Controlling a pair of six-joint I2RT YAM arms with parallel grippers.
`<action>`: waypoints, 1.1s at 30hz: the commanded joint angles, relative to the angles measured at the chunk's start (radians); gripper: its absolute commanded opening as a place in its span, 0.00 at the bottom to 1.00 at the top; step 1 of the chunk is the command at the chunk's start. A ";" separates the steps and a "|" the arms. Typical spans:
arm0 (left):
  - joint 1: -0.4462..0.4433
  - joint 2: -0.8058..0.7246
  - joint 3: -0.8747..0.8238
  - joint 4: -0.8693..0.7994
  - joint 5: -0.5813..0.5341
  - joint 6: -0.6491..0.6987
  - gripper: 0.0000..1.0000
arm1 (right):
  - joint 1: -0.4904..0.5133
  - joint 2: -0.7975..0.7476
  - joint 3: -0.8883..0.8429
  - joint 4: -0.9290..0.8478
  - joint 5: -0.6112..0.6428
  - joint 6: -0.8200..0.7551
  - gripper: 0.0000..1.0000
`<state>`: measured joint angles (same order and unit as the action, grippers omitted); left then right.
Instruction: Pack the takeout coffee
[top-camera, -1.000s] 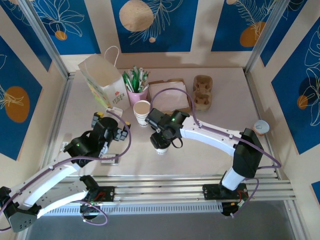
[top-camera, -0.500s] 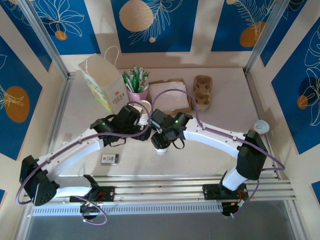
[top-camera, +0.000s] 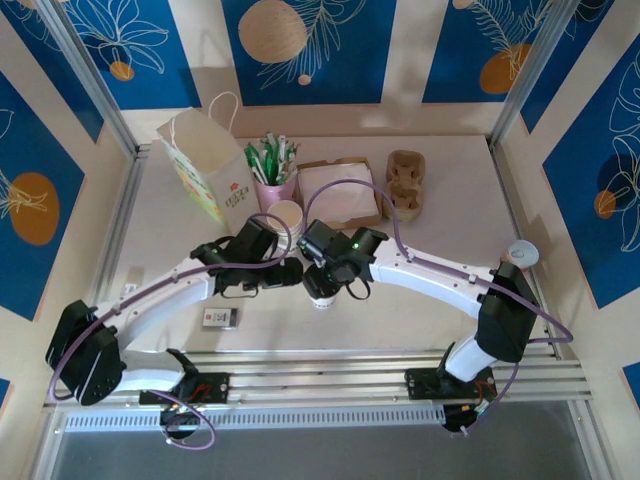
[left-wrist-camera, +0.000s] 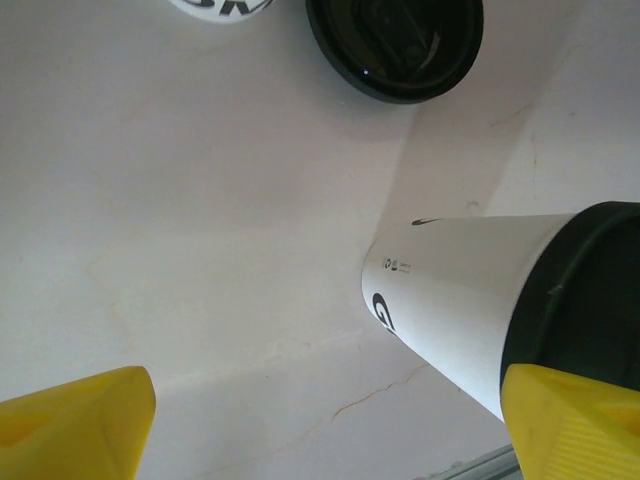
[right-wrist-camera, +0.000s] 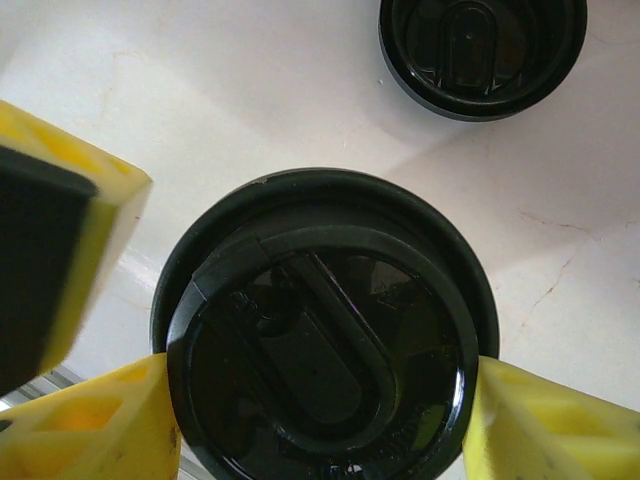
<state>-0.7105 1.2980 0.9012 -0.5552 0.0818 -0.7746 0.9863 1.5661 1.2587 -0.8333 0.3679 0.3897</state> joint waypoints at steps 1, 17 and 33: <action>0.006 0.022 -0.007 0.027 0.031 -0.041 0.88 | 0.013 0.081 -0.090 -0.097 -0.081 -0.009 0.64; 0.040 -0.082 -0.079 0.154 0.054 -0.154 0.88 | 0.021 0.075 -0.113 -0.082 -0.081 -0.014 0.64; 0.040 0.048 -0.079 0.179 0.141 -0.158 0.82 | 0.018 0.061 -0.133 -0.057 -0.109 -0.027 0.63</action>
<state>-0.6777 1.3136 0.8227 -0.3637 0.2100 -0.9417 0.9943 1.5463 1.2144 -0.7773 0.3740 0.3676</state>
